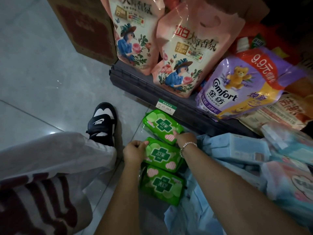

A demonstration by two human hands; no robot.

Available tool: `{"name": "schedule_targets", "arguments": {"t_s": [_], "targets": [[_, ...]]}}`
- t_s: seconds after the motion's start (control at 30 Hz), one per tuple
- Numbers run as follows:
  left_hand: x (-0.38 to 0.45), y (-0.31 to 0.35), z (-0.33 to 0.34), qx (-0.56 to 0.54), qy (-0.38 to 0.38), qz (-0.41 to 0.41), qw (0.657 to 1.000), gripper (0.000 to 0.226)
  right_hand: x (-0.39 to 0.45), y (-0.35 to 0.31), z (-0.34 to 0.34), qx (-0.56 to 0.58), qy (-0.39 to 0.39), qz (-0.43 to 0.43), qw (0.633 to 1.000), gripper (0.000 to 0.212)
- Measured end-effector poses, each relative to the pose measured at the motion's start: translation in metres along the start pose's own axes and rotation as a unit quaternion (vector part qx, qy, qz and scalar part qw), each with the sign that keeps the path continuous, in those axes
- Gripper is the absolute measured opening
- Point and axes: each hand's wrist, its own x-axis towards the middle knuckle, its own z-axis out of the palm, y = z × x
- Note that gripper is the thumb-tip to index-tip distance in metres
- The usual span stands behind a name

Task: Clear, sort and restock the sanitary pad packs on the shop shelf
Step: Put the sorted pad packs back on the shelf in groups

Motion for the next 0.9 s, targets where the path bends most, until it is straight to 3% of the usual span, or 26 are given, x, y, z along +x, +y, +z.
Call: {"name": "schedule_targets", "arguments": {"t_s": [0.1,0.23,0.47,0.63,0.9], "targets": [[-0.002,0.010,-0.010,0.025,0.001,0.033,0.999,0.031,-0.003,-0.006,0.001,0.041,-0.017,-0.046,0.998,0.062],[-0.013,0.029,-0.028,0.074,-0.008,0.086,0.993,0.033,-0.021,-0.019,-0.009,0.194,-0.001,-0.116,0.974,0.029],[-0.072,0.086,-0.065,0.124,0.002,0.183,0.975,0.043,-0.093,-0.020,-0.088,0.281,0.025,-0.206,0.937,0.023],[-0.127,0.121,-0.090,0.104,0.009,0.284,0.953,0.057,-0.162,0.012,-0.152,0.384,0.057,-0.269,0.881,0.024],[-0.225,0.189,-0.103,0.044,0.019,0.338,0.940,0.051,-0.253,0.084,-0.262,0.537,0.094,-0.345,0.764,0.028]]}}
